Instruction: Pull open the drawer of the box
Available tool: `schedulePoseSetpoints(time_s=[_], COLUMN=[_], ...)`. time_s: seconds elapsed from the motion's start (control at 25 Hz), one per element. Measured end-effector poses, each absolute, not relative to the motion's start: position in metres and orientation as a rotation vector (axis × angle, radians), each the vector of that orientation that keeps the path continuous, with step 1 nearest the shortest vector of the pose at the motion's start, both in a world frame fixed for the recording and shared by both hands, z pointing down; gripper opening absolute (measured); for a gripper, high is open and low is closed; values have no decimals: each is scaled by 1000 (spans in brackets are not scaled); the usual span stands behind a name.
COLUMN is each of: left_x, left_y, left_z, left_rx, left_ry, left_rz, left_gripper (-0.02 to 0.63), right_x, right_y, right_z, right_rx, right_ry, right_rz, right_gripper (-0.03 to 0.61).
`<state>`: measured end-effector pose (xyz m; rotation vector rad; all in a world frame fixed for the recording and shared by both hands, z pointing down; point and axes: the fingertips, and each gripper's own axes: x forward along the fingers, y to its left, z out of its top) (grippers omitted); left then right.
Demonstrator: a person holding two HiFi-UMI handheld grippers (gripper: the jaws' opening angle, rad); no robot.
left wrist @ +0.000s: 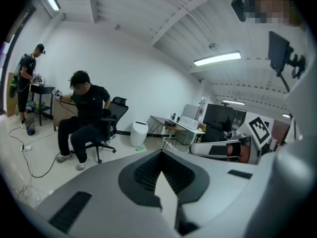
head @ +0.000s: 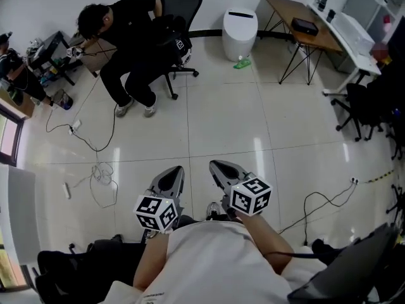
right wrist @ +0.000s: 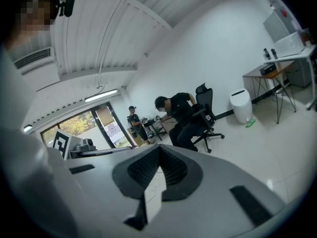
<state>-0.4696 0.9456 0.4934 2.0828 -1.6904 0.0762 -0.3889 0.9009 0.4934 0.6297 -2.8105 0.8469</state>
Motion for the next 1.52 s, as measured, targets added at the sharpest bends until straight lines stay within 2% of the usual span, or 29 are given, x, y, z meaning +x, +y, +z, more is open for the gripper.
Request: schedulePoseSetpoints(time_s=[0.56,1.0,1.52], left_x=[-352,-262,-215], left_y=[828,663,519], left_z=[491,487,465], left_rx=[2285,2411,2467], left_ry=[-1380,-1144,-1033], left_rz=[189,191,120], left_gripper=[-2,-2,-2], right_x=[-256,-163,-109], right_y=[810,671,537], right_z=[506,505,491], right_rx=[1038,1312,1507], right_ry=[-2715,-2637,-2541], right_rz=[959,959,848], right_gripper=[-14,-14,-14])
